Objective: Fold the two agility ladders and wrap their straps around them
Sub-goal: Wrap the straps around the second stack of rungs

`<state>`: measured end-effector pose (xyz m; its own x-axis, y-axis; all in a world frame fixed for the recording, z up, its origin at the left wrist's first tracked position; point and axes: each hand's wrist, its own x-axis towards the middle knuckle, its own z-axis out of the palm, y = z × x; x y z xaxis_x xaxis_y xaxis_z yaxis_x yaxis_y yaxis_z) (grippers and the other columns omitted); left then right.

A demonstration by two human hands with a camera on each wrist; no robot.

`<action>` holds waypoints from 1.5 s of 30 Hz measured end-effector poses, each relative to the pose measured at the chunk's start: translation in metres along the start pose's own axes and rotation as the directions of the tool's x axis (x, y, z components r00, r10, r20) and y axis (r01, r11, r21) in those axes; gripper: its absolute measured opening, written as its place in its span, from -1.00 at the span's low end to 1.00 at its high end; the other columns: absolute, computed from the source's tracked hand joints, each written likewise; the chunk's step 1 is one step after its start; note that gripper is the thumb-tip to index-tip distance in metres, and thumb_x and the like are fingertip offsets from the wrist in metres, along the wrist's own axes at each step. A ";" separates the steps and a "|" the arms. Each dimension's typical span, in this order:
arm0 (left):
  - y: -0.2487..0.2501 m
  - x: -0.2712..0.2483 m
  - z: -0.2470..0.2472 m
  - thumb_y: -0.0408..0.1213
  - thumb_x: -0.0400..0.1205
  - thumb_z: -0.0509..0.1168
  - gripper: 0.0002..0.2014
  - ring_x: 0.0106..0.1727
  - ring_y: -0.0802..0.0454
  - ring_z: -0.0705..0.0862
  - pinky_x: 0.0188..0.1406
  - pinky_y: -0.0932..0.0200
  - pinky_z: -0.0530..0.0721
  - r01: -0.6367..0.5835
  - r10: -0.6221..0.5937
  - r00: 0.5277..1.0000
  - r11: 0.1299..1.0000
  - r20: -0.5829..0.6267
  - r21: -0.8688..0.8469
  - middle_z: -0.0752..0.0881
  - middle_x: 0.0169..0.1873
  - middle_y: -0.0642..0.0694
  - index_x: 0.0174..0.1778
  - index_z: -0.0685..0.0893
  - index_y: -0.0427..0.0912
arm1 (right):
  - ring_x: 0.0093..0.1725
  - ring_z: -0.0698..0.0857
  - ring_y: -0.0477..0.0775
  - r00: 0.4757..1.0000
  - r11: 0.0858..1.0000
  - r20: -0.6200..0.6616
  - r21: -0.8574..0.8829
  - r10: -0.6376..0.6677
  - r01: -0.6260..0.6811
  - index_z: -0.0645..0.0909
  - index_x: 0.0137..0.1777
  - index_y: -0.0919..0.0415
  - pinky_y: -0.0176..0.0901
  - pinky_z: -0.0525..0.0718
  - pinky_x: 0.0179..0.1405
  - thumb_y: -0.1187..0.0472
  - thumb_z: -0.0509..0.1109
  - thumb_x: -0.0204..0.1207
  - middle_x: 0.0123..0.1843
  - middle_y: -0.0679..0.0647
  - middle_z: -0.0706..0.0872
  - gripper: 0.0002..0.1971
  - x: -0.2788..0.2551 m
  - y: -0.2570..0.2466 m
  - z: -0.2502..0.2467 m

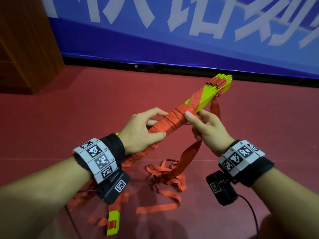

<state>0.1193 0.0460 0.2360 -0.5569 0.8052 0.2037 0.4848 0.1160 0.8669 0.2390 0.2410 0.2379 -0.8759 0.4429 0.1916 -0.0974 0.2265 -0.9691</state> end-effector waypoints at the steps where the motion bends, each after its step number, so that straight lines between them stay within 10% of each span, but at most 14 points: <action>1: -0.001 0.001 0.000 -0.44 0.57 0.46 -0.55 -0.28 -0.40 0.79 -0.29 -0.14 0.82 0.001 -0.001 1.000 1.000 0.007 -0.011 0.88 -0.20 -0.08 0.27 0.64 0.14 | -0.60 0.38 -0.03 1.000 1.000 -0.015 0.028 0.002 -0.002 0.65 0.11 0.09 -0.20 0.39 -0.54 -0.12 0.49 0.55 -0.18 0.26 0.74 -0.68 0.001 0.002 0.002; 13: -0.007 0.006 0.004 -0.22 0.47 0.35 -0.55 -0.29 -0.16 0.79 -0.19 -0.06 0.79 0.064 -0.062 0.998 0.995 0.026 -0.081 0.87 -0.17 -0.12 0.31 0.62 0.12 | -0.57 0.24 -0.06 0.993 0.989 -0.075 0.119 0.095 -0.086 0.49 -0.11 0.18 -0.23 0.24 -0.58 -0.23 0.55 0.46 -0.33 0.15 0.33 -0.51 0.008 0.004 0.017; 20: -0.010 0.002 0.012 0.32 0.46 0.35 -0.34 -0.10 0.00 0.77 -0.05 -0.07 0.73 -0.005 -0.013 0.999 0.904 0.038 0.427 0.79 -0.03 0.07 0.45 0.39 0.22 | -0.60 0.28 -0.16 0.988 0.997 -0.155 -0.067 0.030 -0.040 0.40 -0.59 0.04 -0.31 0.31 -0.49 -0.12 0.47 0.59 -0.63 -0.19 0.35 -0.44 0.006 0.006 0.018; 24: -0.006 -0.004 0.025 0.24 0.41 0.56 -0.12 0.21 -0.08 0.69 0.09 -0.08 0.71 -0.008 0.040 0.998 0.868 -0.055 0.497 0.57 0.33 0.08 0.56 0.24 0.23 | -0.59 0.31 -0.19 0.971 0.995 -0.228 -0.058 0.067 -0.082 0.40 -0.53 0.03 -0.28 0.32 -0.44 -0.10 0.46 0.62 -0.64 -0.21 0.39 -0.48 0.007 0.006 0.016; 32: -0.001 0.000 0.027 -0.11 0.45 0.59 -0.36 0.11 -0.03 0.65 -0.23 -0.05 0.76 -0.043 0.297 0.927 0.692 -0.230 0.720 0.54 0.17 0.07 0.40 0.44 0.15 | -0.46 0.46 0.00 0.949 0.993 -0.294 0.058 0.112 -0.100 0.49 -0.44 0.05 -0.20 0.41 -0.42 -0.17 0.47 0.59 -0.57 -0.10 0.46 -0.54 0.009 0.006 0.018; 38: 0.000 0.000 0.020 -0.07 0.45 0.60 -0.41 -0.03 -0.13 0.77 -0.16 -0.05 0.75 -0.062 0.297 0.909 0.790 -0.292 0.610 0.73 0.07 0.07 0.43 0.63 0.05 | -0.60 0.56 -0.23 0.972 0.997 -0.224 0.037 0.070 -0.064 0.69 -0.21 0.18 -0.38 0.44 -0.39 -0.08 0.40 0.67 -0.25 0.26 0.85 -0.64 0.007 -0.006 0.016; 45: 0.001 0.002 0.011 0.07 0.39 0.52 -0.44 0.10 0.01 0.77 0.11 -0.06 0.73 -0.053 0.190 0.930 0.917 -0.314 0.396 0.79 0.11 0.15 0.34 0.67 0.13 | -0.54 0.37 -0.08 0.992 0.998 -0.128 -0.057 -0.019 0.012 0.66 -0.13 0.19 -0.33 0.41 -0.52 -0.03 0.39 0.69 -0.19 0.11 0.89 -0.71 0.001 -0.011 0.007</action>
<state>0.1262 0.0543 0.2318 -0.6381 0.5882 0.4968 0.7410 0.2938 0.6039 0.2357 0.2326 0.2473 -0.8061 0.5458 0.2287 -0.0812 0.2808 -0.9563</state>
